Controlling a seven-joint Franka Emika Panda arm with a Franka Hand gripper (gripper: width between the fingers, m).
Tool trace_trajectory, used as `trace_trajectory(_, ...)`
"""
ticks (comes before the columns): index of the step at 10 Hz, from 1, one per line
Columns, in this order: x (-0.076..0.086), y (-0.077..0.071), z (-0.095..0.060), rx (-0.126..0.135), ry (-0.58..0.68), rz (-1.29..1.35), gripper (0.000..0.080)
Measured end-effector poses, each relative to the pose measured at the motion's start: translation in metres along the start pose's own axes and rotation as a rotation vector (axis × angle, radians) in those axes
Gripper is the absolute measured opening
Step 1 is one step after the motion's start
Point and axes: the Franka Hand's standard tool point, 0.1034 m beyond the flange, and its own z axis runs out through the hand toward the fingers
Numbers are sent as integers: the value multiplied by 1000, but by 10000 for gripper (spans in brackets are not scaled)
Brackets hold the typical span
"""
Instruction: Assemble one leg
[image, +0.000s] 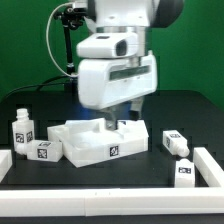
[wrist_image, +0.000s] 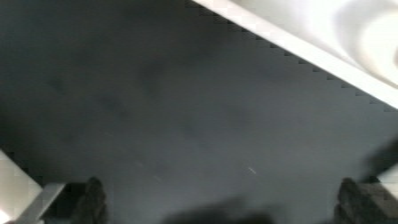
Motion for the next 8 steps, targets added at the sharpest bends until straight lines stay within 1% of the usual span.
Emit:
trace_trajectory(1,9,-11,1,5,1,41,650)
trace_trajectory(2,15,-26,7,10,3,69,650)
trace_trajectory(3,22,-51,15,12,17,90,650)
trace_trajectory(4,25,-66,23,19,21,107,650)
trace_trajectory(5,27,-75,32,33,11,130,650)
trace_trajectory(6,31,-75,37,37,8,157,650)
trace_trajectory(8,31,-74,37,37,8,155,650)
